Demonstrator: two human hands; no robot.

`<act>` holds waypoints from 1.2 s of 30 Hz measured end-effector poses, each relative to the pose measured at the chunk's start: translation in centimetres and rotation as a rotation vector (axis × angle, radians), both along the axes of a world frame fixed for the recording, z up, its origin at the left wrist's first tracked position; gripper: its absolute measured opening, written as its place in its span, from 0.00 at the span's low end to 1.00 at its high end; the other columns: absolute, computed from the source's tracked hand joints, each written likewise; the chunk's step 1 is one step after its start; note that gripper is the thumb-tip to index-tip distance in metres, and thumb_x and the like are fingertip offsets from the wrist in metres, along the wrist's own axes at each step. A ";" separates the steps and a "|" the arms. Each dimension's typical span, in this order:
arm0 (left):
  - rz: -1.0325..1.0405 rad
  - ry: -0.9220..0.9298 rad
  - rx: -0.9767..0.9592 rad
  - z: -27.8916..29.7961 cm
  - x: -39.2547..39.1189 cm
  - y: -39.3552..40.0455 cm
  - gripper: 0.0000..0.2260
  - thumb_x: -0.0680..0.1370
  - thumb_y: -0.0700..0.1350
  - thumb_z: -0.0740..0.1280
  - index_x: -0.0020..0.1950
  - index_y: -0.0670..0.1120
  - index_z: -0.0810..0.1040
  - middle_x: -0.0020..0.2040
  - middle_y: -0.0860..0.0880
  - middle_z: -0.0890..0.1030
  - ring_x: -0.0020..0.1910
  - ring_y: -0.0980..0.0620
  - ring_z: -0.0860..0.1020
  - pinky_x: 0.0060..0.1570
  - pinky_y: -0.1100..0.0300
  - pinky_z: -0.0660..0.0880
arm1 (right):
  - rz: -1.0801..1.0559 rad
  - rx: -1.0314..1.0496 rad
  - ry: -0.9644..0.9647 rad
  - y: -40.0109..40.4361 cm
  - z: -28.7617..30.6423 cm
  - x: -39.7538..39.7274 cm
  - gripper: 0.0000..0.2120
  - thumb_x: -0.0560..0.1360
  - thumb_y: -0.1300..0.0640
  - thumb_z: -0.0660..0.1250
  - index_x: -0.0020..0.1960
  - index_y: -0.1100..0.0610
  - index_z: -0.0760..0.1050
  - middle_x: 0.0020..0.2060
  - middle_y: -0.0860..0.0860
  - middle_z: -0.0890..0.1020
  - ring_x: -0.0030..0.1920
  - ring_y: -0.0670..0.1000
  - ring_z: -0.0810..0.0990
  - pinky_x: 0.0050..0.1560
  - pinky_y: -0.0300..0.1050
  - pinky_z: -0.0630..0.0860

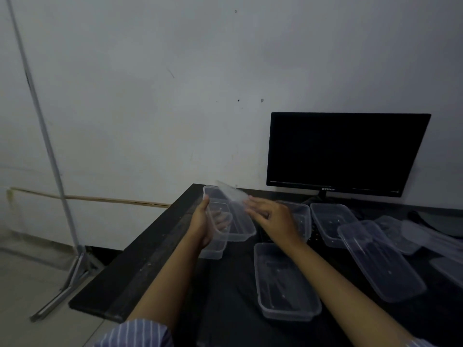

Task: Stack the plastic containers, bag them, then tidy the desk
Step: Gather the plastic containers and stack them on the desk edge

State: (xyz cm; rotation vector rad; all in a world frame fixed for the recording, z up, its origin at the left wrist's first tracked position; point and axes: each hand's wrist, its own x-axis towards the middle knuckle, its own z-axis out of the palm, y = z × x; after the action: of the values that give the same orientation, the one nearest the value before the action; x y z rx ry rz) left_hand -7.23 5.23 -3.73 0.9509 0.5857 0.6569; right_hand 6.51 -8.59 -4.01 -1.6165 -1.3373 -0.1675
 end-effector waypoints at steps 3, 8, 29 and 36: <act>-0.009 -0.096 -0.062 0.4 -0.2 -1.1 0.28 0.81 0.58 0.55 0.75 0.42 0.61 0.66 0.33 0.72 0.60 0.35 0.76 0.52 0.47 0.78 | 0.115 -0.092 0.222 -0.8 0.1 -1.1 0.14 0.72 0.53 0.73 0.56 0.44 0.81 0.69 0.43 0.66 0.69 0.42 0.63 0.60 0.25 0.66; -0.029 -0.120 -0.024 1.0 -0.4 -2.3 0.25 0.82 0.58 0.51 0.72 0.42 0.67 0.65 0.35 0.74 0.60 0.36 0.76 0.57 0.43 0.75 | 0.251 -0.060 0.382 -1.9 0.0 -1.7 0.16 0.68 0.51 0.74 0.54 0.39 0.81 0.74 0.53 0.66 0.72 0.48 0.66 0.68 0.40 0.69; -0.188 -0.150 0.236 1.4 -0.4 -2.4 0.15 0.81 0.49 0.59 0.63 0.42 0.75 0.58 0.39 0.81 0.55 0.41 0.81 0.56 0.43 0.77 | 0.302 -0.133 0.278 -2.9 -0.9 -1.3 0.17 0.72 0.53 0.73 0.58 0.41 0.80 0.72 0.47 0.68 0.73 0.43 0.64 0.72 0.38 0.63; -0.137 -0.146 0.257 0.8 0.0 -2.0 0.21 0.78 0.37 0.63 0.71 0.38 0.65 0.65 0.34 0.74 0.61 0.35 0.76 0.51 0.45 0.80 | 0.221 -0.137 0.274 -3.6 -1.1 -1.4 0.15 0.71 0.50 0.74 0.58 0.42 0.81 0.66 0.45 0.76 0.70 0.43 0.68 0.70 0.43 0.67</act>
State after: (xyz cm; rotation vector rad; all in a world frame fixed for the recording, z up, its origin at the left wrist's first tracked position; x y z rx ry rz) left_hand -7.20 3.18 -2.90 1.1613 0.3078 0.6825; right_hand 5.15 -12.15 -5.13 -1.5260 -1.3225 0.2752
